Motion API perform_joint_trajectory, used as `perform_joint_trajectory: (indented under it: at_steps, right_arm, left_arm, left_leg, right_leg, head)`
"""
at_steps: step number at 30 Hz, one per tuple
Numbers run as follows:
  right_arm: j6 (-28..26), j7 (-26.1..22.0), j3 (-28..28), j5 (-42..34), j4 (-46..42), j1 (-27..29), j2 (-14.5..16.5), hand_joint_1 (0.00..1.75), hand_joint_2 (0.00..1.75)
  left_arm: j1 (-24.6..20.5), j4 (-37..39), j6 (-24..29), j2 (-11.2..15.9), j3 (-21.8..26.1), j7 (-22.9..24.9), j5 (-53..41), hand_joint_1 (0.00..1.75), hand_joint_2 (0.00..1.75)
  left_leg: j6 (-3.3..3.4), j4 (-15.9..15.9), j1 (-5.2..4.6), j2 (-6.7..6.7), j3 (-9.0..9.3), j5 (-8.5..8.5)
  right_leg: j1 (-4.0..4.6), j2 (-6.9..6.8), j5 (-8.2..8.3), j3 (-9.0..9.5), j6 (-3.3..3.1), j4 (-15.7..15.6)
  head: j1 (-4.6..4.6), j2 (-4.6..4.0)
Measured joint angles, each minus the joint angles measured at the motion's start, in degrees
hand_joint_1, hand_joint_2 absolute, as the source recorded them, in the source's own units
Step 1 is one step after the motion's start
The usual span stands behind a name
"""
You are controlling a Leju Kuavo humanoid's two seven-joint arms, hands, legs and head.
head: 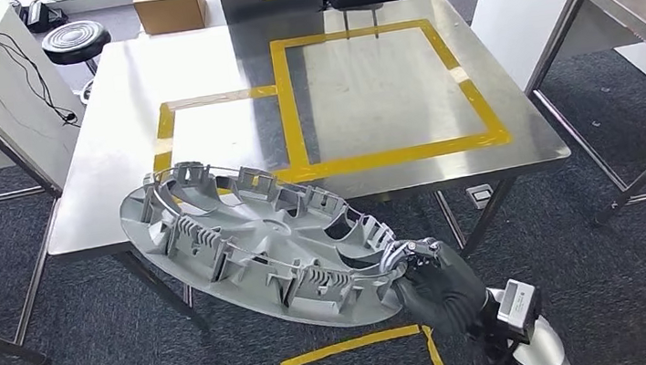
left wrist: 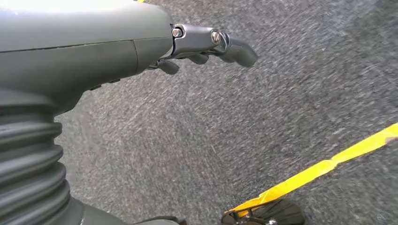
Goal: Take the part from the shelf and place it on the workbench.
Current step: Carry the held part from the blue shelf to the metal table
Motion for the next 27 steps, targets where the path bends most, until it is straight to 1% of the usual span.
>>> perform_joint_trajectory:
  at_steps: [1,2,3,4,5,6,7,8,9,10,11,12,13,15,16,18,22,24,26,27]
  right_arm:
    - [0.0,0.0,0.0,0.0,0.0,0.0,0.0,1.75,1.75]
    - [0.0,0.0,0.0,0.0,0.0,-0.1,0.0,1.75,1.75]
    - [0.0,0.0,0.0,-0.1,0.0,-0.1,0.0,1.75,1.75]
    - [0.0,0.0,0.0,-0.1,0.1,0.0,0.0,1.75,1.75]
    - [0.0,0.0,0.0,0.0,0.1,0.0,-0.1,1.75,1.75]
    - [0.0,0.0,0.0,0.0,0.2,0.0,-0.1,1.75,1.75]
    - [0.0,0.0,0.0,0.0,0.2,-0.1,-0.1,1.75,1.75]
    - [0.0,0.0,0.0,0.0,0.3,-0.1,-0.1,1.75,1.75]
    - [0.0,0.0,0.0,-0.1,0.3,-0.2,-0.1,1.75,1.75]
    - [0.0,-0.1,0.0,-0.1,0.4,-0.2,-0.1,1.75,1.75]
    - [0.0,-0.1,0.0,-0.1,0.4,-0.2,-0.1,1.75,1.75]
    - [0.0,-0.1,0.0,-0.1,0.4,-0.2,-0.1,1.75,1.75]
    - [0.0,-0.1,0.0,0.0,0.5,-0.2,-0.1,1.75,1.75]
    - [-0.1,-0.1,0.0,0.0,0.6,-0.3,-0.2,1.75,1.75]
    - [-0.1,-0.2,0.0,0.0,0.6,-0.4,-0.2,1.75,1.75]
    - [-0.1,-0.3,0.0,0.0,0.7,-0.5,-0.2,1.75,1.75]
    - [-0.1,-0.3,0.0,0.0,1.1,-0.6,-0.2,1.75,1.75]
    - [-0.1,-0.5,0.0,0.0,1.2,-0.6,-0.2,1.75,1.75]
    - [-0.2,-0.8,0.0,0.1,1.4,-0.6,-0.2,1.75,1.75]
    - [-0.2,-1.0,0.0,0.1,1.4,-0.6,-0.2,1.75,1.75]
  left_arm:
    - [0.0,0.0,0.0,0.0,0.0,-0.1,0.0,0.00,1.75]
    - [0.0,0.0,0.0,0.0,0.1,-0.2,0.0,0.00,1.75]
    - [0.0,0.0,0.0,0.0,0.2,-0.2,0.1,0.00,1.75]
    - [0.1,0.0,0.0,0.0,0.3,-0.3,0.1,0.00,1.75]
    - [0.1,0.0,0.0,0.0,0.3,-0.3,0.2,0.00,1.75]
    - [0.1,0.0,0.0,0.0,0.4,-0.3,0.2,0.00,1.75]
    - [0.1,0.0,0.0,-0.1,0.5,-0.3,0.2,0.00,1.75]
    - [0.1,0.0,0.0,-0.1,0.5,-0.3,0.2,0.00,1.75]
    - [0.0,0.0,0.0,-0.1,0.6,-0.3,0.2,0.00,1.75]
    - [0.0,0.0,0.0,0.0,0.7,-0.3,0.2,0.00,1.75]
    - [-0.1,0.0,0.0,0.0,0.8,-0.4,0.2,0.00,1.75]
    - [-0.1,0.0,0.1,0.0,0.8,-0.4,0.2,0.00,1.75]
    - [-0.1,0.0,0.1,0.0,0.8,-0.4,0.3,0.00,1.75]
    - [-0.3,0.0,0.1,0.0,0.9,-0.5,0.3,0.00,1.75]
    - [-0.4,0.0,0.1,0.0,0.9,-0.5,0.4,0.00,1.75]
    - [-0.5,0.0,0.1,0.0,0.9,-0.4,0.4,0.00,1.75]
    - [-0.5,0.0,0.2,0.1,1.2,-0.3,0.5,0.00,1.75]
    - [-0.5,0.0,0.2,0.1,1.3,-0.3,0.5,0.00,1.75]
    - [-0.5,0.0,0.2,0.1,1.3,-0.3,0.4,0.00,1.75]
    - [-0.5,0.0,0.2,0.0,1.3,-0.3,0.3,0.00,1.75]
  left_leg:
    - [0.03,0.0,0.04,0.07,0.15,0.03]
    - [0.02,0.0,0.05,0.11,0.19,0.02]
    - [-0.08,0.0,0.07,0.13,0.18,-0.05]
    - [-0.23,0.1,0.10,0.14,0.20,-0.16]
    - [-0.43,0.1,0.18,0.14,0.27,-0.32]
    - [-0.68,0.2,0.30,0.12,0.42,-0.53]
    - [-0.99,0.4,0.45,0.11,0.62,-0.82]
    - [-1.35,0.5,0.55,0.11,0.78,-1.09]
    - [-1.77,0.6,0.60,0.12,0.81,-1.34]
    - [-2.23,0.6,0.60,0.14,0.79,-1.57]
    - [-2.68,0.7,0.56,0.15,0.84,-1.63]
    - [-2.85,0.7,0.53,0.17,0.93,-1.81]
    - [-2.75,0.6,0.53,0.21,1.10,-1.92]
    - [-2.21,0.3,0.54,0.25,1.41,-2.08]
    - [-2.07,0.1,0.55,0.27,1.54,-2.05]
    - [-2.11,-0.2,0.54,0.27,1.76,-2.11]
    - [-2.08,-0.3,0.51,0.27,1.78,-2.24]
    - [-2.08,-0.2,0.45,0.29,1.74,-2.24]
    - [-2.10,-0.4,0.36,0.32,1.76,-2.02]
    - [-2.20,-0.9,0.59,0.40,2.04,-1.63]
  right_leg:
    - [-0.13,-0.08,-1.65,-1.53,0.22,2.9]
    - [-0.25,-0.12,-3.42,-3.47,0.46,6.4]
    - [-0.42,-0.17,-4.75,-5.36,0.65,9.6]
    - [-0.59,-0.23,-5.18,-6.61,0.81,11.4]
    - [-0.75,-0.31,-4.52,-6.85,0.93,11.3]
    - [-0.91,-0.40,-2.79,-5.95,1.07,8.9]
    - [-1.08,-0.52,-0.54,-4.24,1.19,5.0]
    - [-1.06,-0.59,0.82,-2.68,1.13,1.4]
    - [-0.95,-0.67,1.46,-1.48,0.77,-1.3]
    - [-0.80,-0.68,1.68,-0.89,0.23,-2.7]
    - [-0.61,-0.65,1.26,-0.84,-0.45,-2.8]
    - [-0.57,-0.65,1.48,-0.70,-0.92,-2.9]
    - [-0.57,-0.60,1.82,-0.59,-1.14,-2.9]
    - [-0.53,-0.56,1.80,-0.39,-1.38,-3.0]
    - [-0.49,-0.54,1.69,-0.36,-1.55,-2.9]
    - [-0.52,-0.55,1.53,-0.28,-1.80,-3.0]
    - [-0.57,-0.55,1.48,-0.27,-1.84,-2.9]
    - [-0.58,-0.57,1.53,-0.24,-1.77,-2.9]
    - [-0.59,-0.59,1.76,-0.02,-1.43,-3.2]
    - [-0.61,-0.60,1.85,0.10,-1.22,-3.3]
  head:
    - [0.10,0.00]
    - [0.19,0.00]
    - [0.23,0.00]
    - [0.23,0.00]
    - [0.23,0.00]
    - [0.24,0.00]
    - [0.24,0.00]
    - [0.26,0.00]
    - [0.29,0.00]
    - [0.29,0.00]
    - [0.30,0.00]
    - [0.29,0.00]
    - [0.23,0.00]
    - [0.15,0.00]
    - [0.11,0.00]
    - [0.09,0.00]
    - [-0.10,0.00]
    - [-0.10,0.00]
    - [-0.11,0.00]
    - [-0.11,0.00]
